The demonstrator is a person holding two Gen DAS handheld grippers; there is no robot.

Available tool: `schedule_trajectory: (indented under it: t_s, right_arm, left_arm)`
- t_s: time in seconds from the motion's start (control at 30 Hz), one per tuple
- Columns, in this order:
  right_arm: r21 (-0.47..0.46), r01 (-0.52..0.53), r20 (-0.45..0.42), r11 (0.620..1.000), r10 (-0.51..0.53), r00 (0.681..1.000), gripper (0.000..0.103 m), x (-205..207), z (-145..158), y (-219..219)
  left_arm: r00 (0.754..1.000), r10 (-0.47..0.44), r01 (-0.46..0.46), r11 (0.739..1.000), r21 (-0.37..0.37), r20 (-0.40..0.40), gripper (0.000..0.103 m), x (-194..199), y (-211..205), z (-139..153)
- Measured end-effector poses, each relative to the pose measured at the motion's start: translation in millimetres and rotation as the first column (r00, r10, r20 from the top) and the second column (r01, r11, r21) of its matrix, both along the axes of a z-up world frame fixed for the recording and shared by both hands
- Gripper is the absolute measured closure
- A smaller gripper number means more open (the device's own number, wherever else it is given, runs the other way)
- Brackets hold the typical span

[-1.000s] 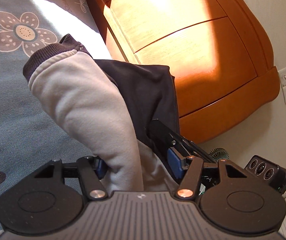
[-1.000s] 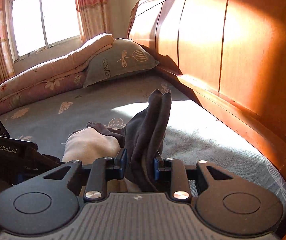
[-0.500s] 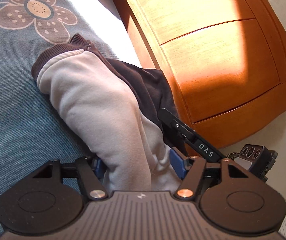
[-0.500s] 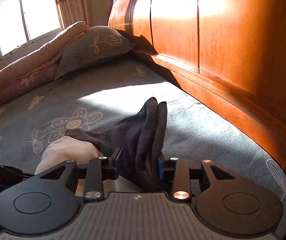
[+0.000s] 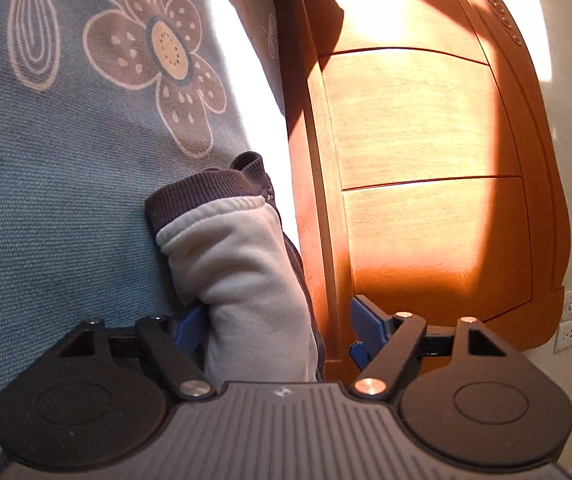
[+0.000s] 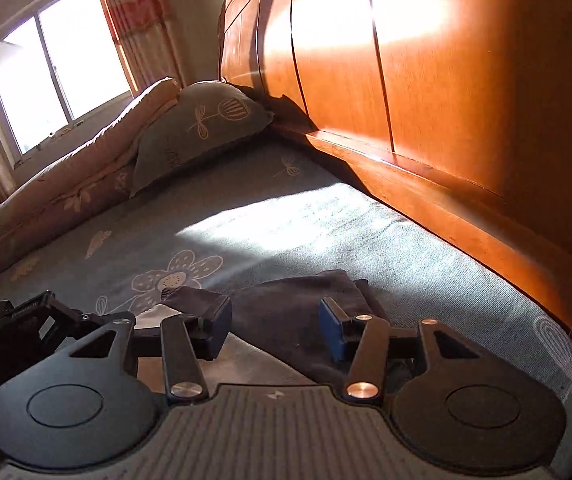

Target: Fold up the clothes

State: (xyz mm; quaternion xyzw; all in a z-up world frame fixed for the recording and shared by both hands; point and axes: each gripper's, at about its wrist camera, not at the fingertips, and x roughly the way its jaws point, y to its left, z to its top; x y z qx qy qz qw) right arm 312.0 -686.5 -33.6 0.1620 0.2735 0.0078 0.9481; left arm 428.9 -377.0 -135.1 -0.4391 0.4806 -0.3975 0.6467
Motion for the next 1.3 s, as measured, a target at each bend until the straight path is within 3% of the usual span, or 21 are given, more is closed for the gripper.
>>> schedule_trajectory:
  t_s: [0.1,0.17,0.3,0.37,0.43,0.53,0.6,0.67,0.7,0.8,0.93,1.1,1.17,1.3]
  right_arm:
    - [0.014,-0.063,-0.018,0.998,0.063,0.998,0.048,6.1,-6.9,11.1]
    - [-0.023,-0.085,-0.074,0.996,0.083,0.994,0.045,11.2,-20.7,19.7]
    - [-0.068,-0.110,-0.124,0.992,0.101,0.987,0.039,7.4,-34.4,26.9]
    - [-0.067,-0.105,-0.097,0.992,0.099,0.990,0.039,1.7,-23.8,25.1]
    - [-0.077,-0.093,-0.070,0.993,0.088,0.994,0.039,2.5,-14.7,22.5]
    - [-0.095,-0.074,-0.069,0.993,0.067,0.995,0.038,11.6,-12.3,18.4]
    - [-0.084,-0.057,-0.115,0.995,0.048,0.992,0.038,17.7,-28.6,11.3]
    - [-0.069,-0.043,-0.156,0.997,0.032,0.987,0.037,20.1,-43.7,4.1]
    - [-0.067,-0.042,-0.151,0.997,0.031,0.988,0.037,16.5,-41.0,2.9]
    - [-0.060,-0.038,-0.139,0.997,0.029,0.990,0.040,5.7,-33.1,-0.6]
    - [-0.053,-0.037,-0.122,0.998,0.031,0.992,0.039,-8.6,-23.5,-3.9]
    - [-0.086,-0.009,-0.130,0.996,-0.002,0.992,0.039,-29.2,-46.9,-10.1]
    - [-0.095,0.013,-0.112,0.995,-0.024,0.993,0.040,-44.1,-35.4,-9.7]
    - [-0.110,0.035,-0.068,0.993,-0.043,0.997,0.037,-78.3,-24.2,-5.0]
  left_arm:
    - [0.990,-0.015,0.010,0.999,0.034,0.139,0.028,-8.4,-2.5,23.7]
    - [0.974,-0.006,-0.010,0.998,0.069,0.228,0.028,-18.0,5.7,37.4]
    - [0.941,0.037,-0.120,0.966,0.229,0.337,0.028,-29.8,36.1,61.8]
    - [0.911,0.032,-0.135,0.965,0.223,0.411,0.028,-27.0,41.2,80.5]
    - [0.892,-0.007,-0.093,0.976,0.199,0.453,0.026,-19.0,23.8,95.6]
    - [0.887,-0.103,0.031,0.986,0.164,0.450,0.026,-13.9,-15.5,97.0]
    - [0.882,-0.181,0.096,0.973,0.209,0.435,0.026,-21.7,-40.4,80.7]
    - [0.906,-0.224,0.110,0.944,0.311,0.359,0.028,-19.5,-58.9,52.1]
    - [0.914,-0.226,0.113,0.939,0.323,0.337,0.030,-18.2,-61.4,38.8]
    - [0.929,-0.209,0.120,0.951,0.286,0.306,0.030,-12.2,-54.7,46.7]
    - [0.908,-0.220,0.157,0.968,0.197,0.357,0.027,-18.0,-50.8,65.4]
    - [0.900,-0.307,0.206,0.925,0.319,0.310,0.027,-23.5,-77.7,37.5]
    - [0.900,-0.301,0.199,0.927,0.319,0.314,0.028,-25.8,-77.6,46.5]
    - [0.876,-0.324,0.232,0.932,0.277,0.357,0.027,-35.9,-77.7,57.2]
